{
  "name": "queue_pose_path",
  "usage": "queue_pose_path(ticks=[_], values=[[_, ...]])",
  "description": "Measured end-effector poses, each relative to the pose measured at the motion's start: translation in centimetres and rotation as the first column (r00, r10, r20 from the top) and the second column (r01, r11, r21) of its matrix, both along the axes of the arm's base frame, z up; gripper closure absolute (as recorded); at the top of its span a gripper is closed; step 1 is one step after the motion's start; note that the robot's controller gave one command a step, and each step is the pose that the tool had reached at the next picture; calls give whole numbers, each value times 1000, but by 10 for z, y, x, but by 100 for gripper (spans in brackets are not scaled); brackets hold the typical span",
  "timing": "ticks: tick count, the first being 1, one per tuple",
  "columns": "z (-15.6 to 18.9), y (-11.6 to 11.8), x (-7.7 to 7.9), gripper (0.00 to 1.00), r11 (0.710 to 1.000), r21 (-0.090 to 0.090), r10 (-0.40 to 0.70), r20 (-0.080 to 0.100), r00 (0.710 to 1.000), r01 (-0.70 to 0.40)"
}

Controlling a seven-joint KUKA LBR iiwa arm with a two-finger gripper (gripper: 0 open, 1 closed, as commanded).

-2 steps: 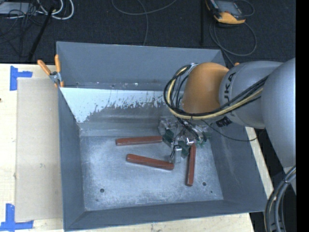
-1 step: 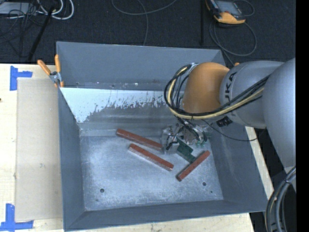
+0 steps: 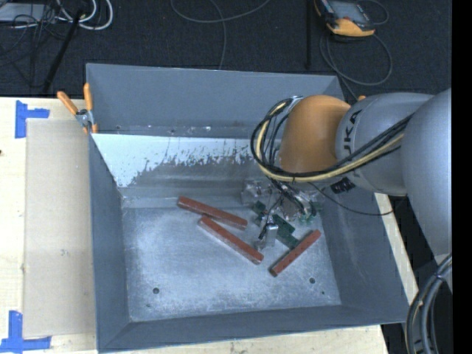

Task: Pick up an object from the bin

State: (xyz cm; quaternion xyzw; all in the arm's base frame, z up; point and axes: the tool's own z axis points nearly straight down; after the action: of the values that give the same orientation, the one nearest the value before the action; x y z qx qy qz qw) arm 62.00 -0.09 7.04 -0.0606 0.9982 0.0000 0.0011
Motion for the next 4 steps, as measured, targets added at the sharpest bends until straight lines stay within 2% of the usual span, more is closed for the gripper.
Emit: queue_pose_path(ticks=[1,2,3,4], values=[[-1,-91,-17,0,996,-2,88,-4,996,-88],[-1,-86,-16,100,996,1,94,-2,996,-94],[-1,-86,-16,0,995,1,95,-2,995,-95],[-1,-86,-16,100,995,1,96,-2,995,-96]])
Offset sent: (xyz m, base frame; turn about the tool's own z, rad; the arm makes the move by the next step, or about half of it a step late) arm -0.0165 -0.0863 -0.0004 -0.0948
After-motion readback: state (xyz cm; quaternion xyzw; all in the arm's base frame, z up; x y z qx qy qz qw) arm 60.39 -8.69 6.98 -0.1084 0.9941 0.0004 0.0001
